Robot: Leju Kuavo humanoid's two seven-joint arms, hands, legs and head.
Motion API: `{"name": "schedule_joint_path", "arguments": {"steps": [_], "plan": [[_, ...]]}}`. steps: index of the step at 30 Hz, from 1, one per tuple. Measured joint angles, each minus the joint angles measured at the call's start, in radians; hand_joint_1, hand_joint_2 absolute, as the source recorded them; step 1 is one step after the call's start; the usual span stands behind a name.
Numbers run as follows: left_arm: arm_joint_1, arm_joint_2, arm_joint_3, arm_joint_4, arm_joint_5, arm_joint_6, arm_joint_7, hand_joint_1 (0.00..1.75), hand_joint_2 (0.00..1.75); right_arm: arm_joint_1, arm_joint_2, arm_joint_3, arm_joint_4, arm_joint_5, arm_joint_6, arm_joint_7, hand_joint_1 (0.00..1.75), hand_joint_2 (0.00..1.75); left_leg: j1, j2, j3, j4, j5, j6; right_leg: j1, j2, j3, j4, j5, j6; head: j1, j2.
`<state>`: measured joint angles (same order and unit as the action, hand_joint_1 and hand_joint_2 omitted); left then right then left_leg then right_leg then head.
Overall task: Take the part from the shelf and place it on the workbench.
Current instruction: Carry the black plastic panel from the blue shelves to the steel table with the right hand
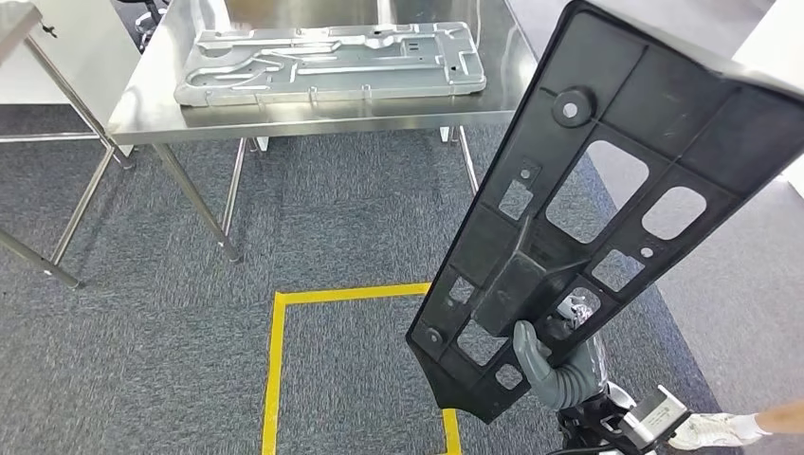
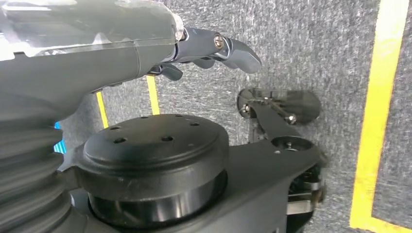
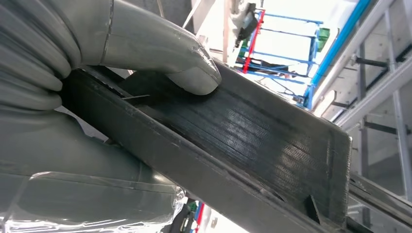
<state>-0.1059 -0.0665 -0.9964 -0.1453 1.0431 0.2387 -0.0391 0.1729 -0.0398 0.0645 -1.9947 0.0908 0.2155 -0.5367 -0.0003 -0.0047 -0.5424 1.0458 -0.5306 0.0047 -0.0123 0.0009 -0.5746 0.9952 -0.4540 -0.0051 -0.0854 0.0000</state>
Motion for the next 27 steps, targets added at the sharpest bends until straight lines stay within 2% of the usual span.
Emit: {"name": "schedule_joint_path", "arguments": {"steps": [1, 3, 4, 5, 6, 8, 9, 10, 11, 13, 15, 16, 18, 19, 20, 21, 23, 24, 25, 27], "plan": [[0.000, 0.000, 0.000, 0.000, 0.000, 0.000, 0.000, 0.00, 1.75, -0.001, 0.000, 0.000, 0.000, 0.000, 0.000, 0.000, 1.75, 1.75, 0.002, 0.000, -0.025, 0.054, -0.028, -0.004, -0.001, -0.001, 0.005, -0.003, -0.001, -0.004, 0.000, 0.000], [0.001, 0.000, 0.000, 0.000, 0.000, -0.001, 0.001, 0.00, 1.75, -0.001, 0.000, 0.000, -0.001, 0.000, 0.000, 0.000, 1.75, 1.75, 0.005, 0.000, -0.101, 0.197, -0.086, -0.010, -0.001, -0.002, 0.009, -0.002, -0.007, -0.009, 0.000, 0.000], [0.002, 0.000, 0.000, 0.000, 0.000, -0.001, 0.002, 0.00, 1.75, -0.001, 0.000, 0.000, -0.001, 0.000, 0.000, 0.000, 1.75, 1.75, 0.006, 0.000, -0.131, 0.246, -0.096, -0.013, -0.001, -0.002, 0.012, -0.002, -0.009, -0.009, 0.000, 0.000], [0.003, 0.001, 0.000, 0.000, 0.001, -0.001, 0.002, 0.00, 1.75, 0.000, 0.000, 0.000, -0.001, 0.000, 0.000, 0.001, 1.75, 1.75, 0.008, 0.000, -0.144, 0.259, -0.085, -0.014, -0.001, -0.001, 0.016, -0.001, -0.012, -0.008, 0.000, 0.000], [0.003, 0.001, 0.000, 0.000, 0.002, -0.001, 0.002, 0.00, 1.75, 0.000, 0.000, 0.000, -0.001, 0.000, 0.000, 0.001, 1.75, 1.75, 0.009, 0.000, -0.135, 0.226, -0.051, -0.014, -0.001, 0.000, 0.021, -0.001, -0.017, -0.006, 0.000, 0.000], [0.003, 0.002, 0.000, 0.000, 0.003, -0.001, 0.002, 0.00, 1.75, 0.001, 0.000, 0.000, -0.001, 0.000, 0.000, 0.001, 1.75, 1.75, 0.011, 0.000, -0.078, 0.086, 0.032, -0.010, 0.000, 0.002, 0.035, 0.001, -0.027, 0.000, 0.000, 0.000], [0.002, 0.002, 0.000, 0.000, 0.003, -0.001, 0.002, 0.00, 1.75, 0.000, 0.000, 0.000, -0.001, 0.000, 0.000, 0.001, 1.75, 1.75, 0.009, 0.000, -0.051, 0.025, 0.057, -0.006, 0.001, 0.003, 0.039, 0.003, -0.032, 0.005, 0.000, 0.000], [0.002, 0.002, 0.000, 0.000, 0.003, -0.001, 0.002, 0.00, 1.75, 0.000, 0.000, 0.000, -0.001, 0.000, 0.000, 0.001, 1.75, 1.75, 0.008, 0.000, -0.037, -0.011, 0.067, -0.001, 0.003, 0.003, 0.039, 0.004, -0.035, 0.010, 0.000, 0.000], [0.002, 0.002, 0.000, 0.000, 0.003, -0.001, 0.002, 0.00, 1.75, 0.000, 0.000, 0.000, -0.001, 0.000, 0.000, 0.001, 1.75, 1.75, 0.006, -0.001, -0.033, -0.023, 0.064, 0.004, 0.004, 0.003, 0.038, 0.004, -0.036, 0.015, 0.000, 0.000], [0.003, 0.002, 0.000, 0.000, 0.003, -0.001, 0.002, 0.00, 1.75, 0.000, 0.000, 0.000, -0.001, 0.000, 0.000, 0.002, 1.75, 1.75, 0.005, -0.001, -0.033, -0.030, 0.066, 0.017, 0.002, 0.003, 0.038, 0.002, -0.038, 0.027, 0.000, 0.000], [0.003, 0.002, 0.000, 0.000, 0.003, -0.001, 0.002, 0.00, 1.75, -0.001, 0.000, 0.000, -0.003, 0.000, 0.000, 0.001, 1.75, 1.75, 0.008, -0.001, -0.025, -0.039, 0.067, 0.029, 0.000, 0.002, 0.027, 0.033, -0.060, 0.038, 0.000, 0.000], [0.002, 0.003, 0.000, 0.000, 0.003, -0.001, 0.002, 0.00, 1.75, -0.001, 0.000, 0.000, -0.004, 0.000, 0.000, 0.001, 1.75, 1.75, 0.010, 0.000, -0.021, -0.043, 0.067, 0.034, -0.001, 0.001, 0.006, 0.079, -0.084, 0.042, 0.000, 0.000], [0.001, 0.003, 0.000, 0.000, 0.002, -0.001, 0.002, 0.00, 1.75, 0.001, 0.000, 0.000, -0.004, 0.000, 0.000, 0.001, 1.75, 1.75, 0.008, 0.001, -0.018, -0.043, 0.064, 0.040, -0.002, 0.001, -0.070, 0.219, -0.142, 0.047, 0.000, 0.000], [0.002, 0.003, 0.000, 0.000, 0.002, -0.001, 0.002, 0.00, 1.75, 0.002, 0.000, 0.000, -0.004, 0.000, 0.000, 0.001, 1.75, 1.75, 0.006, 0.000, -0.017, -0.043, 0.062, 0.042, -0.002, 0.001, -0.105, 0.276, -0.155, 0.048, 0.000, 0.000], [0.002, 0.003, 0.000, 0.000, 0.002, -0.002, 0.002, 0.00, 1.75, 0.004, 0.000, 0.000, -0.004, 0.000, 0.000, 0.001, 1.75, 1.75, 0.005, 0.000, -0.015, -0.043, 0.060, 0.042, -0.002, 0.000, -0.125, 0.301, -0.150, 0.047, 0.000, 0.000], [0.003, 0.003, 0.000, 0.000, 0.001, -0.002, 0.002, 0.00, 1.75, 0.004, 0.000, 0.000, -0.004, 0.000, -0.001, 0.001, 1.75, 1.75, 0.004, -0.001, -0.011, -0.043, 0.057, 0.042, -0.001, 0.000, -0.123, 0.282, -0.123, 0.045, 0.000, 0.000], [0.002, 0.003, -0.001, 0.000, 0.000, -0.002, 0.002, 0.00, 1.75, 0.004, 0.000, 0.000, -0.004, 0.001, -0.001, 0.001, 1.75, 1.75, 0.002, -0.003, 0.000, -0.043, 0.050, 0.039, 0.001, 0.000, -0.069, 0.150, -0.042, 0.035, 0.000, 0.000], [0.002, 0.003, -0.001, 0.000, 0.000, -0.002, 0.002, 0.00, 1.75, 0.004, 0.000, 0.000, -0.004, 0.001, -0.001, 0.001, 1.75, 1.75, 0.000, -0.003, 0.004, -0.042, 0.045, 0.036, 0.003, 0.000, -0.039, 0.084, -0.014, 0.029, 0.000, 0.000], [0.001, 0.003, -0.001, 0.000, 0.001, -0.002, 0.002, 0.00, 1.75, 0.004, 0.000, 0.000, -0.005, 0.001, -0.002, 0.001, 1.75, 1.75, -0.002, -0.003, 0.006, -0.041, 0.042, 0.031, 0.006, -0.001, -0.019, 0.038, 0.001, 0.024, 0.000, 0.000], [0.001, 0.003, -0.001, 0.000, 0.003, -0.002, 0.002, 0.00, 1.75, 0.005, 0.000, 0.000, -0.006, 0.002, -0.003, 0.000, 1.75, 1.75, -0.005, -0.003, 0.008, -0.042, 0.037, 0.022, 0.011, 0.000, -0.009, 0.013, -0.001, 0.017, 0.000, 0.000]]}}
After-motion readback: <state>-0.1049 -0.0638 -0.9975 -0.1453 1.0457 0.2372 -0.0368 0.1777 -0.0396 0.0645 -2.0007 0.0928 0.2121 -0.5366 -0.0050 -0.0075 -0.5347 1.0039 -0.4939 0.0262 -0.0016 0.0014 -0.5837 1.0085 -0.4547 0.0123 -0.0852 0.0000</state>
